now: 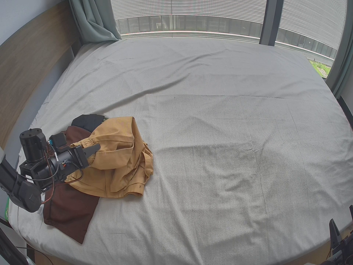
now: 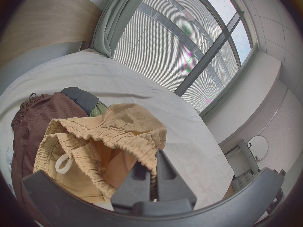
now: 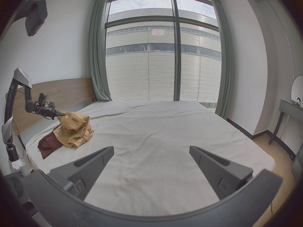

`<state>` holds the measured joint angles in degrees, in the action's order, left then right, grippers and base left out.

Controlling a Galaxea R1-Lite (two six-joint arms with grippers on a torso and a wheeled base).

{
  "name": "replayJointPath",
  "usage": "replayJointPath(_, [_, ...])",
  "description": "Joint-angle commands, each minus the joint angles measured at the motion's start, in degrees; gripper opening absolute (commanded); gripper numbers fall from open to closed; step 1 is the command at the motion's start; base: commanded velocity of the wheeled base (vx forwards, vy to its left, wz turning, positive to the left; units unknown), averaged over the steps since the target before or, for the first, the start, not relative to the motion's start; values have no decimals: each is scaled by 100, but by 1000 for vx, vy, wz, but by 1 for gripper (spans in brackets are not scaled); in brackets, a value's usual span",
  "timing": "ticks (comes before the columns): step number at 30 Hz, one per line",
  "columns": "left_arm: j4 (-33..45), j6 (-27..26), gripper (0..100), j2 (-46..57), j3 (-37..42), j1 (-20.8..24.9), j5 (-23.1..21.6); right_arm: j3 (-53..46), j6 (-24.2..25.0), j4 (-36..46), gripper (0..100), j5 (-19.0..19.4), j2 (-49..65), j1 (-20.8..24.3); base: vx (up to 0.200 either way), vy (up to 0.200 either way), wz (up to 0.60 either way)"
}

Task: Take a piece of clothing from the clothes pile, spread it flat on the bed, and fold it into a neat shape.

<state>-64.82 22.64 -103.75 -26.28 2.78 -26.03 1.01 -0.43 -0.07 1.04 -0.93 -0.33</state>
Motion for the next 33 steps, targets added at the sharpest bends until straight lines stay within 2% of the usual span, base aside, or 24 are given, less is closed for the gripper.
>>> replayJointPath(1, [-5,-5,0,312,194,3,-25,-92,-1,-1,100,2,66,-2,0,0,0])
replayJointPath(13, [-312,153,0,409,194,-58,-192,-92,8,-1,100,2,66,-2,0,0,0])
replayJointPath(16, [-347,540,0,497,308,-49,-166,-92,8,-1,100,2,66,-2,0,0,0])
replayJointPath(20, [-514,742,0,637,334,-67,-175,-92,8,-1,100,2,66,-2,0,0,0])
replayJointPath(24, [-629,1111,0,813,361,3,-52,-92,8,-1,100,-7,66,-2,0,0,0])
replayJointPath(28, [-637,1463,0,918,370,197,370,-92,8,-1,100,2,66,-2,0,0,0])
replayJointPath(33, [-699,1726,0,954,413,302,643,-92,8,-1,100,2,66,-11,0,0,0])
